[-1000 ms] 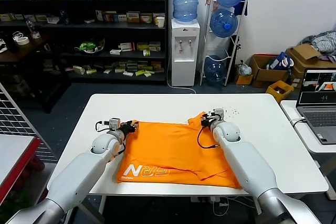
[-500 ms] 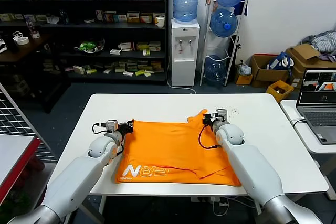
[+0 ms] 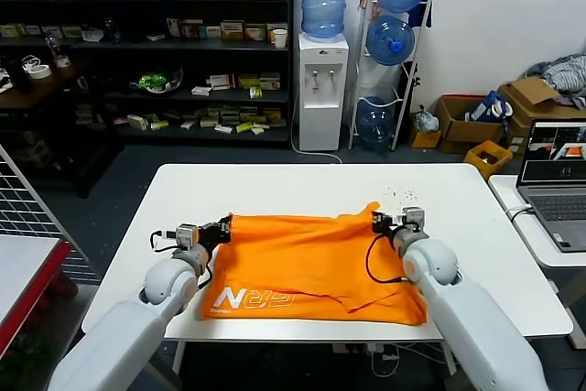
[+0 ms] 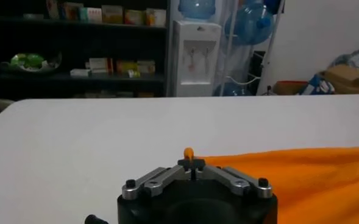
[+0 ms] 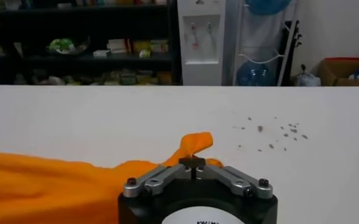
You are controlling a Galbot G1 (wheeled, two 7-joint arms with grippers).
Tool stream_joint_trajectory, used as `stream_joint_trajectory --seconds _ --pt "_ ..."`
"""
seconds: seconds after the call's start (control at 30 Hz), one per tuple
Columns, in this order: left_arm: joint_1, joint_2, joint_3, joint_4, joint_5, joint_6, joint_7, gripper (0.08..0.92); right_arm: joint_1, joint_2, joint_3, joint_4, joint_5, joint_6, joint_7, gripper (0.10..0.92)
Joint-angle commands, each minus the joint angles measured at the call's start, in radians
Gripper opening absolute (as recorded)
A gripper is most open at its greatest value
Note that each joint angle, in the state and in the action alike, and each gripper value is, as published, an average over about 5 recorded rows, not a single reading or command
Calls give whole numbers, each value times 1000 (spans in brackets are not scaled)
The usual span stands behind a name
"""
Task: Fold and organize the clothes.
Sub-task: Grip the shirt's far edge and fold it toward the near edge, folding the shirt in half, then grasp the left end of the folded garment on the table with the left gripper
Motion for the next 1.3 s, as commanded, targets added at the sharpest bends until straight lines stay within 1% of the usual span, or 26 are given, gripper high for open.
stream_joint_trajectory --seconds 0.03,0.17,0.47,0.57,0.7,0.97,1.1,1.23,1.3 --pt "210 50 -84 -252 62 -9 -35 92 -251 -114 72 309 54 -29 41 125" --pt "267 64 -100 -284 78 -22 -37 92 -326 -133 104 385 60 -42 58 125" --pt "332 81 -116 -336 78 -14 -66 92 -465 -146 180 481 57 -67 76 125" --pt "348 82 -118 -343 75 6 -66 108 -497 -146 204 497 53 -87 64 151" --pt "374 79 -131 -346 79 10 -64 201 -533 -151 236 511 43 -91 40 252" --pt "439 52 -160 -342 122 -13 -61 435 -585 -137 288 528 23 -70 23 486" --pt "454 23 -161 -291 153 -46 -50 539 -602 -117 298 526 2 -62 19 599" --pt "443 -7 -159 -234 158 -68 -41 651 -604 -105 302 526 -5 -61 19 720" --pt "434 -19 -157 -211 158 -76 -35 712 -603 -103 302 526 -6 -61 20 767"
